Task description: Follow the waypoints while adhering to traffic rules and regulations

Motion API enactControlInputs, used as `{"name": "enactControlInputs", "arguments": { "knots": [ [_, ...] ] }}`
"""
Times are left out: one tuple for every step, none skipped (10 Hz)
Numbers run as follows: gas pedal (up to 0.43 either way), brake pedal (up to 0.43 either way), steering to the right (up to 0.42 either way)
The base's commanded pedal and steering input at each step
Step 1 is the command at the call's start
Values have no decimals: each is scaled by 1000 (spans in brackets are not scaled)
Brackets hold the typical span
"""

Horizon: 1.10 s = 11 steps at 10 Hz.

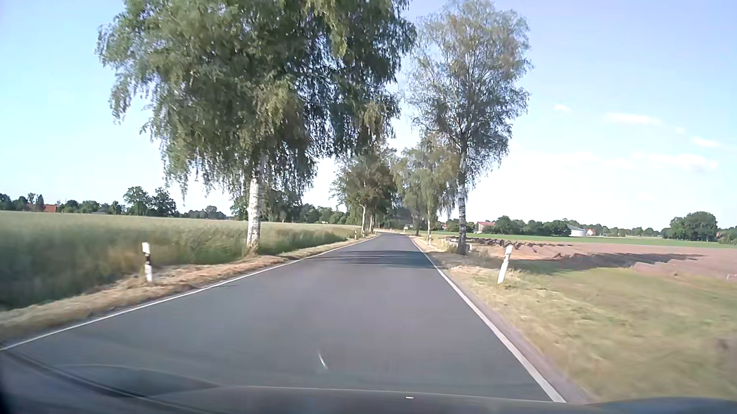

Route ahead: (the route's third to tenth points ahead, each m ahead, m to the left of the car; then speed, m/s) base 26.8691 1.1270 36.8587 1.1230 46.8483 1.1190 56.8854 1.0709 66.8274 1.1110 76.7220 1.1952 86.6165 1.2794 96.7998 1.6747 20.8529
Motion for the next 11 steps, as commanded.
{"name": "enactControlInputs", "arguments": {
  "knots": [
    [339, 6, 2],
    [339, 6, 2],
    [339, 6, 2],
    [339, 6, 1],
    [339, 6, 1],
    [339, 6, 1],
    [339, 6, 1],
    [339, 6, 0],
    [339, 6, -2],
    [339, 6, -3],
    [319, 6, -4]
  ]
}}
